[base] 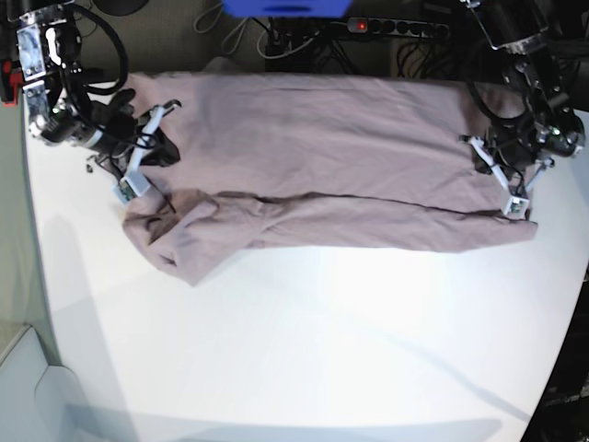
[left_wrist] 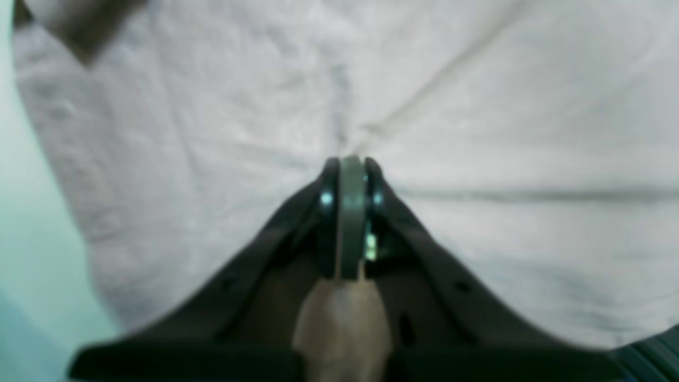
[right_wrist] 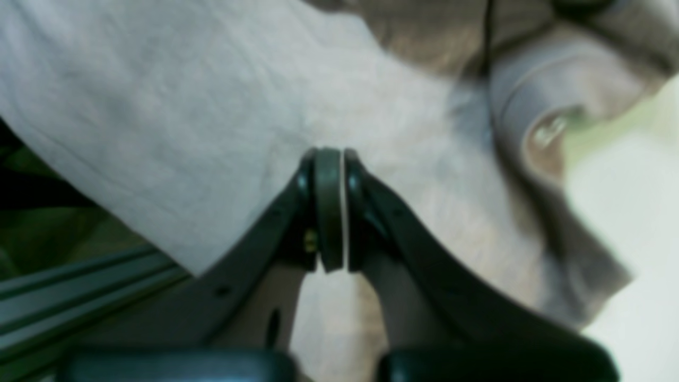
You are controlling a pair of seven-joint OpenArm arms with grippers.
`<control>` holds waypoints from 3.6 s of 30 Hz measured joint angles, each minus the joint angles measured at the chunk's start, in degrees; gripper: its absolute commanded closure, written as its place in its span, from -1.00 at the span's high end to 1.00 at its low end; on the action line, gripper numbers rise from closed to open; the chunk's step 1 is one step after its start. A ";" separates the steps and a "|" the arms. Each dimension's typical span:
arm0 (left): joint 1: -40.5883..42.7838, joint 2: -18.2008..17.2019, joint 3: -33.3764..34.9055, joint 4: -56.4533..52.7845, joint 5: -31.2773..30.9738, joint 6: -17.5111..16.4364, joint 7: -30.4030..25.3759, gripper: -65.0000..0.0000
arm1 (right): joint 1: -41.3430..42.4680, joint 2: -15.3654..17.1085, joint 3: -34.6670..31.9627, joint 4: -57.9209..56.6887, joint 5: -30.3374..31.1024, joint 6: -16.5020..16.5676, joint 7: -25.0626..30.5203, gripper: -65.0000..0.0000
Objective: Layout the t-shirt on the table in an organized manner, then fold the t-shirt properly
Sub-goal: 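Grasp the shirt's side edges with both grippers, then drag the bunched hem corner outward with the right gripper to widen the shirt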
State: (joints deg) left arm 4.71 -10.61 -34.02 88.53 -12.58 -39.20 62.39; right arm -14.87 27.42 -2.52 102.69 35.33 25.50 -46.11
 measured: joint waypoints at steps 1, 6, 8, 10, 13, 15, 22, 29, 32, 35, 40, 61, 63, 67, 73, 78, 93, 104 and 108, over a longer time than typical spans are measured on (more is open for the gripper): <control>0.07 0.31 0.02 1.51 -0.11 0.00 -0.02 -0.99 | 0.07 -0.02 0.00 0.59 0.15 0.00 0.09 -1.00; 0.02 0.74 0.04 6.05 -0.50 0.00 -0.20 -0.98 | 1.88 -1.77 0.00 -0.85 0.02 -0.02 -0.09 -1.00; 0.00 0.79 0.04 6.86 -0.50 0.00 0.70 -0.98 | 2.12 -2.36 -0.20 -1.92 0.35 0.02 0.24 -1.00; -0.28 0.66 -0.02 7.43 -0.50 0.00 2.19 -0.98 | 1.90 -2.34 -0.15 -2.78 0.24 0.00 0.00 -1.00; -0.61 0.35 -0.02 7.48 -0.48 0.04 3.13 -0.98 | 1.86 -2.36 -0.15 -3.21 0.02 0.00 -0.20 -1.00; -0.72 0.37 -0.42 7.43 -0.13 0.04 3.19 -0.98 | 1.95 -2.36 -0.11 -3.23 0.00 0.00 -0.17 -1.00; -0.46 0.13 -1.55 6.75 0.33 0.17 3.17 -0.23 | 1.97 -2.36 -0.13 -3.28 0.02 0.00 -0.17 -1.00; -0.46 0.33 -1.51 5.64 -0.11 -0.02 3.21 -0.08 | 3.82 -2.36 -0.17 -3.32 0.00 0.00 0.04 -0.94; -0.44 0.48 -1.51 5.79 -0.35 -0.02 3.21 -0.08 | 3.72 -2.36 -0.17 -3.26 0.00 0.00 -0.09 -0.67; -0.46 0.46 -1.51 5.86 -0.31 -0.02 3.19 -0.08 | 4.81 -2.89 -0.13 -3.28 -0.09 -0.02 -0.52 -0.34; -0.46 0.50 -1.51 5.84 0.04 -0.02 3.19 -0.08 | 6.62 -6.54 0.09 -3.30 0.02 -0.02 -0.42 -0.15; 1.33 1.42 -1.33 5.64 0.15 0.00 3.19 -0.08 | 14.21 -9.44 0.07 -15.17 -0.02 -0.02 0.22 -0.15; 1.31 1.44 -1.31 5.64 0.13 0.00 3.17 -0.08 | 13.84 -9.51 1.29 -15.17 0.11 0.00 0.15 -0.15; 1.31 1.42 -1.22 5.64 0.15 0.02 3.10 -0.08 | 12.44 -9.31 4.02 -15.34 -0.44 -0.04 0.22 -0.15; 1.31 2.34 -1.22 5.64 0.13 0.15 3.02 -0.09 | 13.16 -9.55 3.78 -15.34 -0.20 -0.04 0.22 -0.15; 1.33 3.06 -1.11 5.64 0.15 0.17 3.02 -0.09 | 14.08 -10.62 3.76 -15.34 -0.22 -0.07 0.26 -0.15; 1.29 2.97 -1.14 5.01 0.33 0.17 2.95 -0.09 | 23.54 -11.87 3.28 -22.51 -0.04 -0.04 -0.11 -1.00; 1.16 2.89 -1.14 0.04 -0.07 0.17 1.68 -0.09 | 37.46 -13.62 0.35 -27.02 0.15 -0.20 0.13 -1.00; 1.14 2.86 -1.14 0.09 -0.11 0.20 1.68 -0.09 | 43.12 -15.21 0.20 -35.36 -0.11 -0.04 0.68 -1.00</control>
State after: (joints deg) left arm 5.85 -7.75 -35.16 88.62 -12.69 -39.00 64.07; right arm 28.25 12.21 -2.33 67.33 35.22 25.45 -45.43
